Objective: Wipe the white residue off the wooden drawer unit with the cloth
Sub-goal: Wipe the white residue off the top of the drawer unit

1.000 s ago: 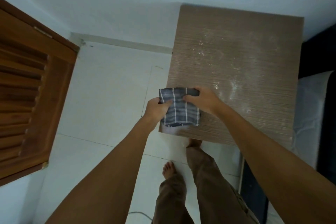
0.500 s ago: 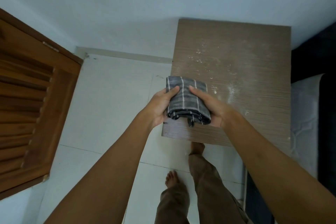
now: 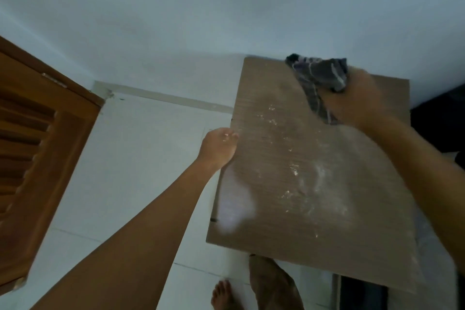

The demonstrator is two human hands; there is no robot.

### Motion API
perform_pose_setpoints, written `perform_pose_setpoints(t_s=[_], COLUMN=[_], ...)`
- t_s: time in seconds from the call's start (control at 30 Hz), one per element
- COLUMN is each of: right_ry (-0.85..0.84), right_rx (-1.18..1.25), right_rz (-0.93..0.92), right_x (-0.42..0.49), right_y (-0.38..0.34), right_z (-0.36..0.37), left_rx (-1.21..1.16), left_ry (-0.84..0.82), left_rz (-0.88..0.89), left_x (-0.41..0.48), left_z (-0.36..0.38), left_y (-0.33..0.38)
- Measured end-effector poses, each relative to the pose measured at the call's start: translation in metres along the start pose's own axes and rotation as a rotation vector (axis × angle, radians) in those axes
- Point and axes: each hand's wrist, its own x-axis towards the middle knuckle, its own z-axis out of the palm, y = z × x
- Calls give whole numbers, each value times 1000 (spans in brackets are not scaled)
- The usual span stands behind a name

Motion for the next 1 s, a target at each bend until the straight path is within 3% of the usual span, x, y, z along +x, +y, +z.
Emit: perform_pose_setpoints(t_s=[0.13, 0.23, 0.3, 0.43, 0.67, 0.9, 1.0], right_ry=[35, 84, 18, -112, -276, -281, -287], right_rx=[-441, -645, -773, -887, -442, -359, -380], right_rz=[-448, -635, -698, -560, -171, -171, -263], right_x=[103, 148, 162, 168, 164, 154, 139], right_y=[6, 1, 6, 24, 51, 58, 61], right_z=[13, 47, 79, 123, 136, 141, 150], left_rx=[5, 28, 21, -124, -265, -330, -329], left_ry=[55, 73, 91, 93, 35, -5, -24], left_rz=[-62, -98, -104, -167, -261, -316, -313], left_x=[44, 69, 78, 85, 85, 81, 81], left_z=[10, 14, 16, 14, 9, 5, 2], left_y=[-8, -11, -15, -22, -22, -18, -20])
